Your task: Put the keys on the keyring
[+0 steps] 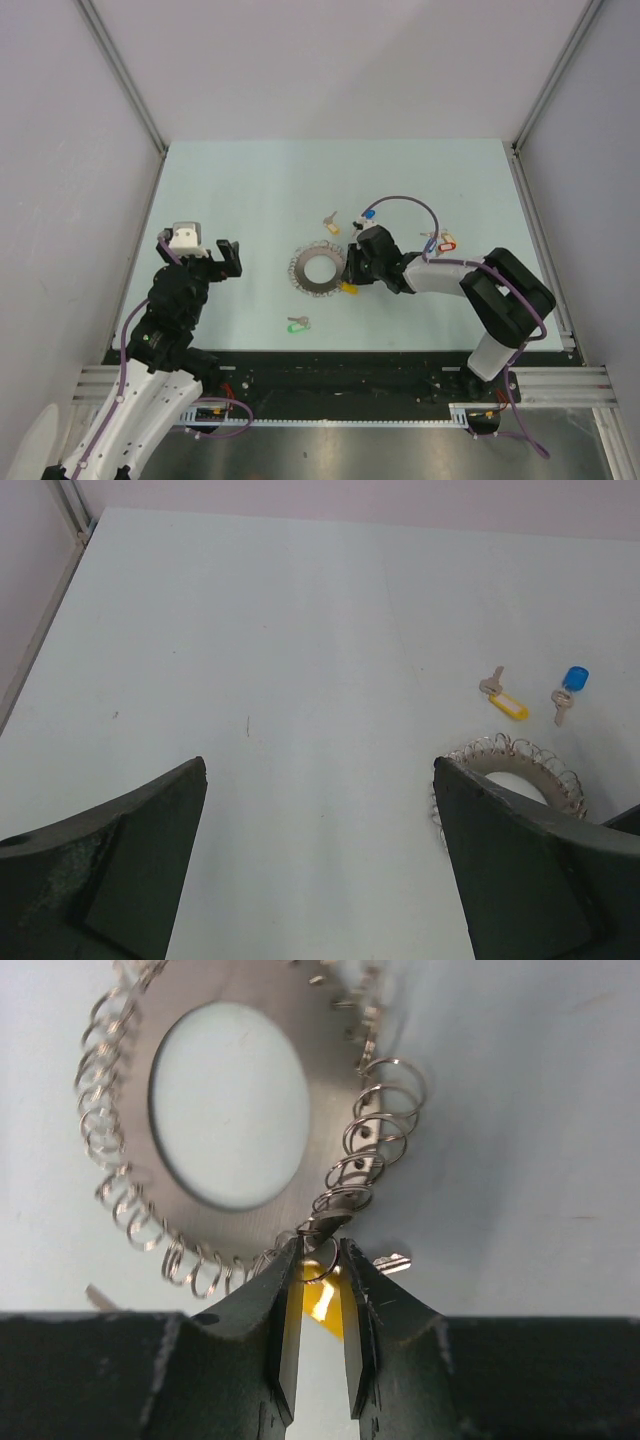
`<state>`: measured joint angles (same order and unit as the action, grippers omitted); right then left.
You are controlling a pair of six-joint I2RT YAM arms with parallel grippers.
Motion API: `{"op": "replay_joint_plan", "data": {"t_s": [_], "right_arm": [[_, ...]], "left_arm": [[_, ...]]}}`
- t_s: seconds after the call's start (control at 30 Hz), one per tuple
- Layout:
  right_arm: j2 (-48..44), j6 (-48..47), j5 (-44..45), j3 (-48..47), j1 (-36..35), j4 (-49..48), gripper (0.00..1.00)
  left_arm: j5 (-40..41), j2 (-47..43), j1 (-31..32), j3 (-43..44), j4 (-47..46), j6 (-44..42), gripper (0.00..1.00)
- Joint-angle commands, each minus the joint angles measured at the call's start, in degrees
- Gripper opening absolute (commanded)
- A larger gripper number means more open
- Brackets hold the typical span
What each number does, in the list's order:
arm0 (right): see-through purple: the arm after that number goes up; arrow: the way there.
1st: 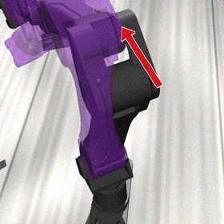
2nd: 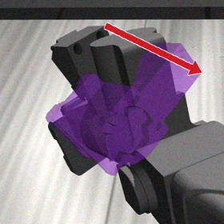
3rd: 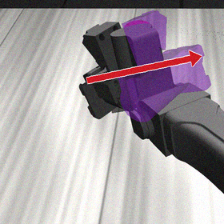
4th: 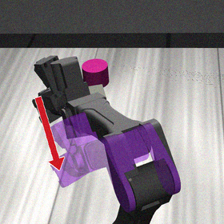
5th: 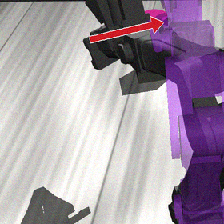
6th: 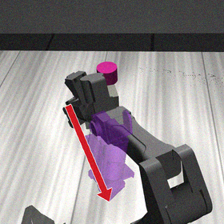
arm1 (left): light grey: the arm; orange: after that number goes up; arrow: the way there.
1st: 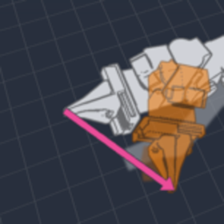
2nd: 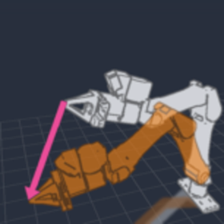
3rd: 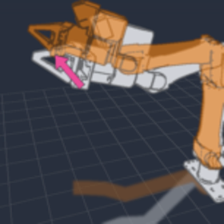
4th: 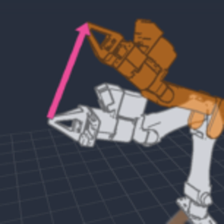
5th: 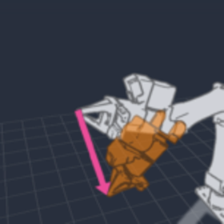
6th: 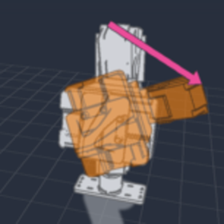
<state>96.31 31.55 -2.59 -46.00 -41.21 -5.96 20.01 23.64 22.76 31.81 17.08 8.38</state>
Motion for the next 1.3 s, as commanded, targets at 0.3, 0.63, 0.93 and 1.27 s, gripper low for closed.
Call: {"op": "replay_joint_plan", "data": {"t_s": [0.3,0.63,0.93,1.27], "right_arm": [[-5.4,-6.0,-4.2,-6.3,-6.4,5.8,0.25],[-7.2,-25.1,-3.6,-7.1,-3.1,13.4,0.27],[-2.5,-30.8,-12.4,-7.2,-4.0,8.2,0.23],[0.7,-40.9,-11.0,-12.4,-7.6,10.6,0.3]], "left_arm": [[0.5,-0.6,0.4,-0.3,-2.3,-1.6,1.0],[-0.5,-1.5,0.4,-0.3,-2.2,-1.6,1.0],[-0.6,-1.5,0.4,-0.3,-2.1,-1.7,1.0],[-0.8,-1.2,0.4,-0.3,-2.1,-1.8,1.0]]}}
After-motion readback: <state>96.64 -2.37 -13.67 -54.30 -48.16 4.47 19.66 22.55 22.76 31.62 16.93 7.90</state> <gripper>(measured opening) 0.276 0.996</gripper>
